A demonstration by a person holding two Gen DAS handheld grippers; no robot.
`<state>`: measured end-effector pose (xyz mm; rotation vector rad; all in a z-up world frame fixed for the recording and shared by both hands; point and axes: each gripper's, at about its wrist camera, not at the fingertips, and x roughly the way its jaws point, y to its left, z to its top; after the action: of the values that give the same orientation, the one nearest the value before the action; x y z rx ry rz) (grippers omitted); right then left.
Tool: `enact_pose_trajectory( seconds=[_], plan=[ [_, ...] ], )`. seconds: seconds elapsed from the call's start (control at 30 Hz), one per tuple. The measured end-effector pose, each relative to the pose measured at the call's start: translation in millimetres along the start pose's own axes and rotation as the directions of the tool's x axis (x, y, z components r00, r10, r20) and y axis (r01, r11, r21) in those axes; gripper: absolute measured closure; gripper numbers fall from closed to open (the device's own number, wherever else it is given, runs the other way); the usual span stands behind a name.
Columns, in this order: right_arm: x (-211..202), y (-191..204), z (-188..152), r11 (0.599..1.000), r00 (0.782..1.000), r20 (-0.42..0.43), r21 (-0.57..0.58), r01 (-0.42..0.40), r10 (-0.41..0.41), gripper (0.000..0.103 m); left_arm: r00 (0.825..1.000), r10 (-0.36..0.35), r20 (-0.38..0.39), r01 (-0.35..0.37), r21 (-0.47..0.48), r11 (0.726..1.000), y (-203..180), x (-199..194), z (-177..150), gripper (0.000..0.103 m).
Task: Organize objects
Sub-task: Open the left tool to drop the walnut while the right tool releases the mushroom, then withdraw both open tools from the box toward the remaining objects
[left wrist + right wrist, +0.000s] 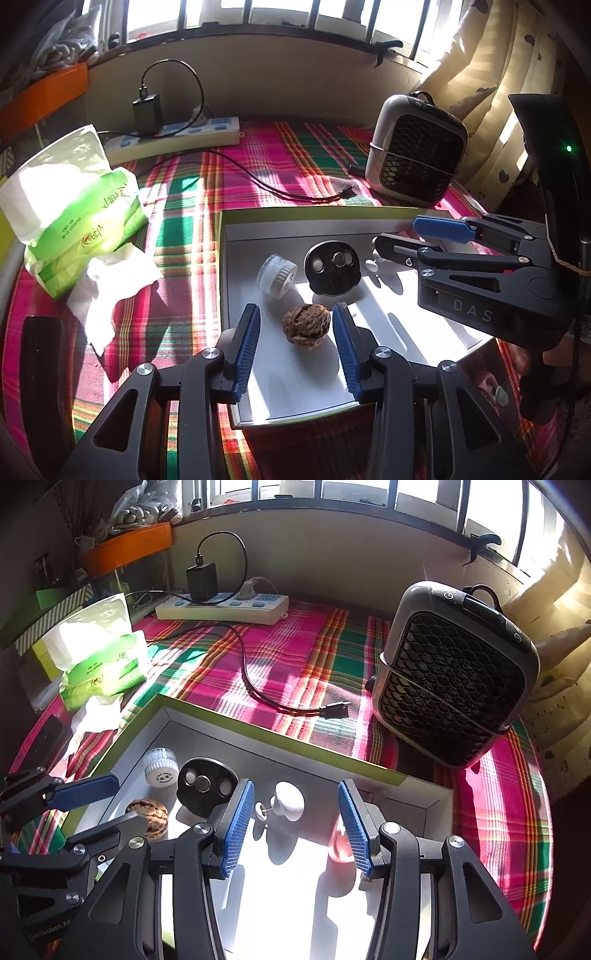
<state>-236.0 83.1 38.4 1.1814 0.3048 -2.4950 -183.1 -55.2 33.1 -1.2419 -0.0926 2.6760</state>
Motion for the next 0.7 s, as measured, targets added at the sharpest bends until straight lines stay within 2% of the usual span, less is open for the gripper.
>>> enact_pose_trajectory(
  seconds=[0.4, 0.7],
  plan=[
    [-38, -2, -17, 0.999, 0.998, 0.058, 0.043, 0.002, -0.004, 0.054, 0.999, -0.025, 0.041, 0.025, 0.013, 1.0, -7, -24, -10, 0.065],
    [-59, -7, -40, 0.997, 0.997, 0.072, 0.083, 0.002, -0.008, 0.054, 0.997, -0.055, 0.048, 0.054, 0.023, 0.998, -13, -40, -21, 0.065]
  ],
)
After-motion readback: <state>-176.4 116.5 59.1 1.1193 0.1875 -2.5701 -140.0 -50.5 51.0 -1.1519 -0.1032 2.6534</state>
